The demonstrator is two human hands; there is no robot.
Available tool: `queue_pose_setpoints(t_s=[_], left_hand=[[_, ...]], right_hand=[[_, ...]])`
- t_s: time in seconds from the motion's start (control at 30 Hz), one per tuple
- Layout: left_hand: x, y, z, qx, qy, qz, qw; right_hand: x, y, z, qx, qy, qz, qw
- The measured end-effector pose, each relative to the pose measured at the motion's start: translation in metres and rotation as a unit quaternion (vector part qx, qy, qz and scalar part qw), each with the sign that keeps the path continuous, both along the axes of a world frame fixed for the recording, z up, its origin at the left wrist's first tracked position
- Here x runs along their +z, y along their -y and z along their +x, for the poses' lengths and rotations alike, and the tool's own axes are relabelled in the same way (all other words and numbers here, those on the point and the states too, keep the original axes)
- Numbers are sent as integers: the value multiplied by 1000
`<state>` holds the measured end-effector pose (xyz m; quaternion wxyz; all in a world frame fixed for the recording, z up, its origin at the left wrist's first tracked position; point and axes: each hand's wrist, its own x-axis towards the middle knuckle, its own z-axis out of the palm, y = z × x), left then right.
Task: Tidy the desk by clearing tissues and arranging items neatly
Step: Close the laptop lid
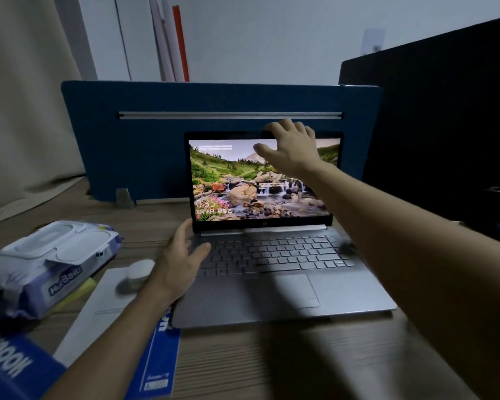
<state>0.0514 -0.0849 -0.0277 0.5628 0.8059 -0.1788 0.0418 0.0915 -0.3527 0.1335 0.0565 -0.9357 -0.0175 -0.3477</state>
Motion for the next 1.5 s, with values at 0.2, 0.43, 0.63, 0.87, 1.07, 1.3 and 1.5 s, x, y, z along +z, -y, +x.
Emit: queue_pose_setpoints(t_s=[0.2, 0.43, 0.63, 0.87, 1.07, 1.3, 1.5], left_hand=[[24, 8, -32, 38, 191, 93, 976], [88, 25, -83, 82, 414, 210, 882], [104, 34, -95, 89, 389, 368, 840], [62, 24, -127, 64, 402, 399, 822], [22, 12, -139, 3, 303, 420, 855], [5, 5, -129, -27, 184, 489, 853], [6, 13, -119, -23, 158, 495, 854]], right_hand=[[-7, -6, -64, 17, 8, -28, 999], [-33, -21, -125, 23, 12, -18, 1000], [-64, -34, -170, 28, 25, -13, 999], [-121, -37, -215, 46, 37, -41, 997], [-161, -25, -234, 88, -70, -29, 993], [-165, -16, -230, 103, -168, 41, 979], [-165, -12, -215, 91, -166, 75, 979]])
